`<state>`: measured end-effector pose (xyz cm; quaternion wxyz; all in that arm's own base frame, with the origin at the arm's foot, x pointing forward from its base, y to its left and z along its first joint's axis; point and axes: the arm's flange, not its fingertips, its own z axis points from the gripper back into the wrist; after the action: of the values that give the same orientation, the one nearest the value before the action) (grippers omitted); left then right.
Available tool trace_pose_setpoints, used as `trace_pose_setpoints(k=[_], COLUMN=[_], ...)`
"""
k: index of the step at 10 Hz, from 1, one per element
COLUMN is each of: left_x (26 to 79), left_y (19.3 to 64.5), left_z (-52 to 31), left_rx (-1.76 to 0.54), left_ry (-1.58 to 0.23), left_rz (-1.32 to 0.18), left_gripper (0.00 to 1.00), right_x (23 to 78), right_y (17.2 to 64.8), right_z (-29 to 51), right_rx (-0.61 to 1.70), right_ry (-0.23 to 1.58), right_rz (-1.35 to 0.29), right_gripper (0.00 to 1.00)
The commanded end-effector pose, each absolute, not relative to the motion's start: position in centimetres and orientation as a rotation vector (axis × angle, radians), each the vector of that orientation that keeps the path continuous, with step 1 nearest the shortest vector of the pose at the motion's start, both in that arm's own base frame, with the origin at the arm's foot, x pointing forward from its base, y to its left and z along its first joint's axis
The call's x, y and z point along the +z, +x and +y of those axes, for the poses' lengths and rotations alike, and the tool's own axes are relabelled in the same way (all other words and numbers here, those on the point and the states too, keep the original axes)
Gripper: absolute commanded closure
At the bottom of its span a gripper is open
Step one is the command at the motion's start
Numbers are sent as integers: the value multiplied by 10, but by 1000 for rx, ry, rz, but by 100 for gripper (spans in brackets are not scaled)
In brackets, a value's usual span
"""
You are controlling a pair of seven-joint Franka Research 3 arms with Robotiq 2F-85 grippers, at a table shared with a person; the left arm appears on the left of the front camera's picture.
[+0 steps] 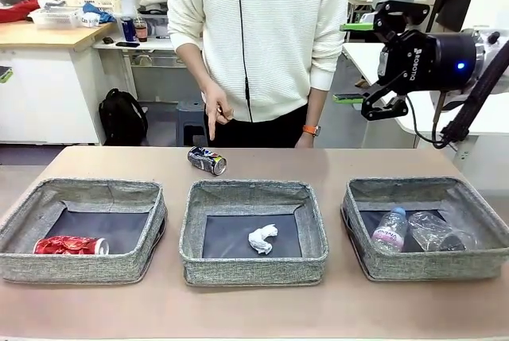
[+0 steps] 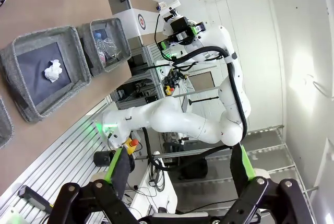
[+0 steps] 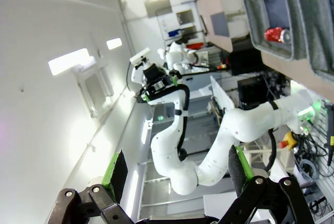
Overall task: Sort the waste into the appropriate baskets.
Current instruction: Pick up the waste item pointed out by the person.
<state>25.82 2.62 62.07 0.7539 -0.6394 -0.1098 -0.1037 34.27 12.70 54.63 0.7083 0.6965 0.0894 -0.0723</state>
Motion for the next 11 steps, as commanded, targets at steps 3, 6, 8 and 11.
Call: trace_pose_setpoints(k=[3,6,8,11], left_x=[620,626,612,565], left_y=[258,288,372,444], left_z=[28,1,-47,-119], left_rx=[-257,-230,-60,109], left_ry=[-1385,-1248,-986,-669], left_rz=[-246,-123,79,116], left_gripper=[0,0,0,0], right_x=[548,548,548,548], right_y=[343,343,343,343], right_z=[130,130,130,130], right_rx=[-164,-164,-164,-164], right_ry=[1565,1565,1565,1565], right_rz=[188,188,188,188], right_gripper=[0,0,0,0])
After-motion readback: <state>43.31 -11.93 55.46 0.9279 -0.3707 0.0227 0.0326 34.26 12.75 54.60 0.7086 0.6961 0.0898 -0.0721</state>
